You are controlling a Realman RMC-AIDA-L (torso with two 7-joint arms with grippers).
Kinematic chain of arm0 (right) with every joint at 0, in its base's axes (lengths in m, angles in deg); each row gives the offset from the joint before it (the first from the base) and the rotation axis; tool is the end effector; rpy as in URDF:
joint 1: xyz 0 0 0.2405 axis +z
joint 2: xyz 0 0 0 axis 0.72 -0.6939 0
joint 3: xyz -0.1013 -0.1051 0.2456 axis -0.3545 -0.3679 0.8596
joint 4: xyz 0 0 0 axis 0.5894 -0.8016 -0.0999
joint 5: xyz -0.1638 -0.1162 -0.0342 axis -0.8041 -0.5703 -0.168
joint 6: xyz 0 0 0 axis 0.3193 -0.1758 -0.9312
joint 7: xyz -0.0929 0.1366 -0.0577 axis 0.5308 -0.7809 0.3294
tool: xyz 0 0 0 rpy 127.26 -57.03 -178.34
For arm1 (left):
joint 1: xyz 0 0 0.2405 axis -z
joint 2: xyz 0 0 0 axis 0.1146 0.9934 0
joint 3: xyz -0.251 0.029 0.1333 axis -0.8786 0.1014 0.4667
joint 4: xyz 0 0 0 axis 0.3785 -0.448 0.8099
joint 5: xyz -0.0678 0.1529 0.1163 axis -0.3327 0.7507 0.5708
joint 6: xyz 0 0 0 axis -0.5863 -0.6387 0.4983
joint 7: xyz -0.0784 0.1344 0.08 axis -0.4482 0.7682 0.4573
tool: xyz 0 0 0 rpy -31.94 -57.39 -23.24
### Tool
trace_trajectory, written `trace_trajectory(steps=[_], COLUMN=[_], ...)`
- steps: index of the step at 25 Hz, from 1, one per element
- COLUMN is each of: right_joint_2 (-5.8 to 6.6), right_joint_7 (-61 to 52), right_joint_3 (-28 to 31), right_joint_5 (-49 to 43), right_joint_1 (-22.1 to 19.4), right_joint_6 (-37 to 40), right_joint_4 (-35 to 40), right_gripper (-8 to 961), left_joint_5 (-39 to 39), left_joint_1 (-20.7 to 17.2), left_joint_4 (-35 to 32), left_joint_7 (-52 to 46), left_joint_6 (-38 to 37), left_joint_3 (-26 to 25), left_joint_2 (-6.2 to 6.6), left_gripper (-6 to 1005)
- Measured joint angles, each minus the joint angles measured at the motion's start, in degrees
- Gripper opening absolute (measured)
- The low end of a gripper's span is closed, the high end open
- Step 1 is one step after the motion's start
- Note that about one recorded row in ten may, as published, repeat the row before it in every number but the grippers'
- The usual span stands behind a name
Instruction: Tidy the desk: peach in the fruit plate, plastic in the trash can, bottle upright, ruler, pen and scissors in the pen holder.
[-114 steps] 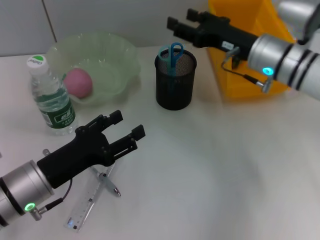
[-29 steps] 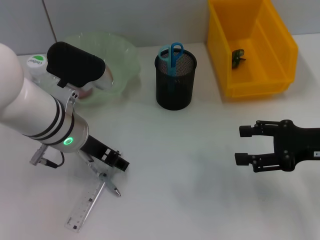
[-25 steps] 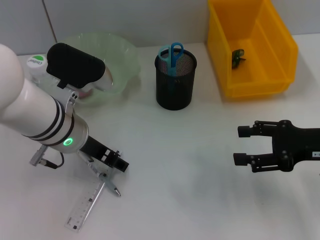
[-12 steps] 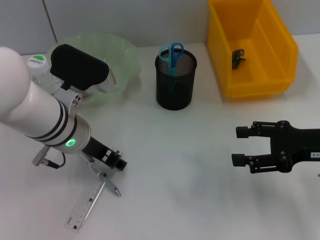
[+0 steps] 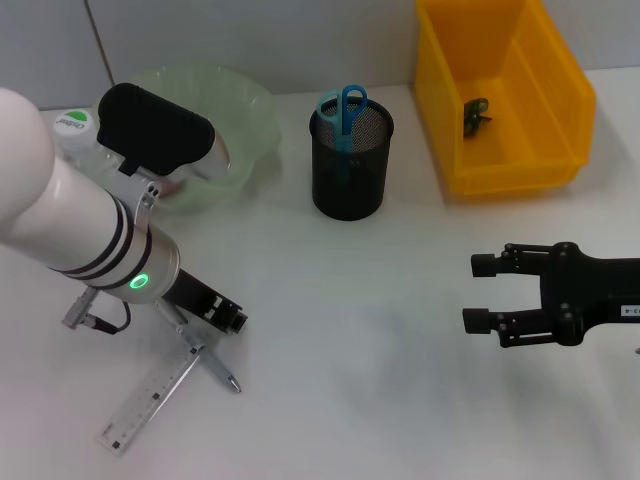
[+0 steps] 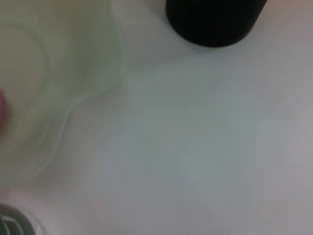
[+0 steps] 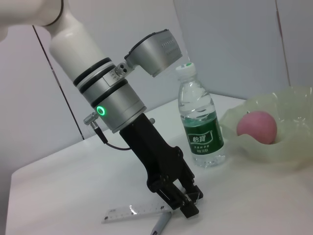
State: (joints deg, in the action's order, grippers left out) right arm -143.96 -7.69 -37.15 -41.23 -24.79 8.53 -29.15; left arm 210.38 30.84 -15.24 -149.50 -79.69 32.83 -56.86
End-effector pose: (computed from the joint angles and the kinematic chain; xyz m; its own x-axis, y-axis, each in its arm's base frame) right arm 0.3035 0.3029 -0.0047 0.7899 -0.3665 -0.4917 -0.4622 -0.8827 -0.0846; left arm -0.2167 0.3750 -0.1125 0.6783 0.7123 -0.1804 0.5596 -0.6599 -0.5014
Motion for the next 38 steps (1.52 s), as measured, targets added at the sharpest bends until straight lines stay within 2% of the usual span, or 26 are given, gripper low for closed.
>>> trace_trajectory(steps=[3,5,7,10,11,15,16,18,20,22,23,24,25,26,28,29,30,32,33,34,35,37,38], right_joint_2=[0.00,0.01,0.01,0.06,0.14,0.34,0.36,0.51,0.59,0.64,0.68,0.72,0.72,0.73,0.73,0.74,0.74,0.74,0.70,0.63,0.55,0.34,0.26], right_joint_7=[0.0,0.0,-0.1,-0.1,-0.1,-0.2,-0.2,-0.2,-0.2,-0.2,-0.2,-0.2,-0.3,-0.3,-0.3,-0.4,-0.4,-0.4,-0.4,-0.4,-0.4,-0.4,-0.3], right_joint_3=[0.0,0.0,0.0,0.4,0.7,1.8,1.9,2.1,2.1,2.1,2.1,2.1,2.1,2.1,2.2,2.2,2.2,2.2,2.2,2.2,2.2,2.3,2.4], right_joint_5=[0.0,0.0,0.0,0.0,0.0,0.0,0.0,0.0,0.0,0.0,0.0,0.0,0.0,0.0,0.0,0.0,0.0,-0.1,0.0,0.0,0.0,0.3,0.3], right_joint_1=[0.0,0.0,0.0,0.0,-0.1,-0.5,-0.5,-0.7,-0.8,-1.0,-1.1,-1.2,-1.2,-1.3,-1.3,-1.2,-1.1,-0.9,-0.8,-0.8,-0.8,-0.6,-0.5], right_joint_6=[0.0,-0.1,-0.3,-0.5,-0.5,-0.5,-0.5,-0.5,-0.5,-0.5,-0.5,-0.5,-0.5,-0.5,-0.5,-0.5,-0.5,-0.4,-0.4,-0.4,-0.3,-0.3,-0.4], right_joint_4=[0.0,0.0,0.0,0.1,0.1,0.1,0.1,0.0,0.0,0.0,0.0,0.1,0.2,0.2,0.2,0.2,0.2,0.2,0.2,0.2,0.2,0.3,0.2], right_gripper=[820,820,820,820,820,819,819,819,819,819,819,820,820,820,819,819,819,820,820,820,820,820,820], left_joint_5=[-0.1,-0.1,-1.1,-2.3,-9.4,-14.5,-21.1,-27.8,-27.8,-46.7,-50.6,-50.6,-56.7,-65.6,-73.5,-73.5,-84.3,-92.5,-92.5,-97.8,-108.4,-118.3,-118.3], left_joint_1=[-0.1,-0.1,-1.0,-1.6,-4.3,-6.1,-8.4,-11.0,-11.0,-17.1,-18.1,-18.1,-19.4,-20.6,-20.6,-20.6,-20.1,-19.5,-19.5,-19.1,-18.4,-17.8,-17.8], left_joint_4=[-1.3,-1.3,-7.4,-10.6,-20.2,-23.9,-26.6,-27.6,-27.6,-25.4,-24.2,-24.2,-22.4,-18.5,-13.2,-13.2,-5.4,-0.3,-0.3,3.1,8.7,13.4,13.4], left_joint_7=[0.0,0.0,0.0,0.0,0.7,1.8,3.7,6.8,6.8,19.9,23.4,23.4,28.5,37.7,46.3,46.3,58.4,67.6,67.6,73.3,84.1,95.0,95.0], left_joint_6=[-1.3,-1.3,-4.8,-6.0,-7.8,-7.2,-4.4,-0.1,-0.1,10.7,12.3,12.3,14.6,17.3,18.3,18.3,18.8,18.7,18.7,18.4,17.2,15.3,15.3], left_joint_3=[-0.6,-0.6,-3.3,-4.7,-11.2,-13.9,-15.3,-15.4,-15.4,-15.1,-14.9,-14.9,-14.5,-13.7,-12.5,-12.5,-10.4,-8.7,-8.7,-7.4,-4.2,-0.2,-0.2], left_joint_2=[0.03,0.03,0.16,0.25,0.51,0.48,0.45,0.48,0.48,0.43,0.41,0.41,0.36,0.29,0.20,0.20,0.07,-0.01,-0.01,-0.04,-0.04,-0.05,-0.05], left_gripper=[388,388,388,387,387,387,387,387,387,387,388,388,388,388,388,388,388,388,387,387,387,388,388])
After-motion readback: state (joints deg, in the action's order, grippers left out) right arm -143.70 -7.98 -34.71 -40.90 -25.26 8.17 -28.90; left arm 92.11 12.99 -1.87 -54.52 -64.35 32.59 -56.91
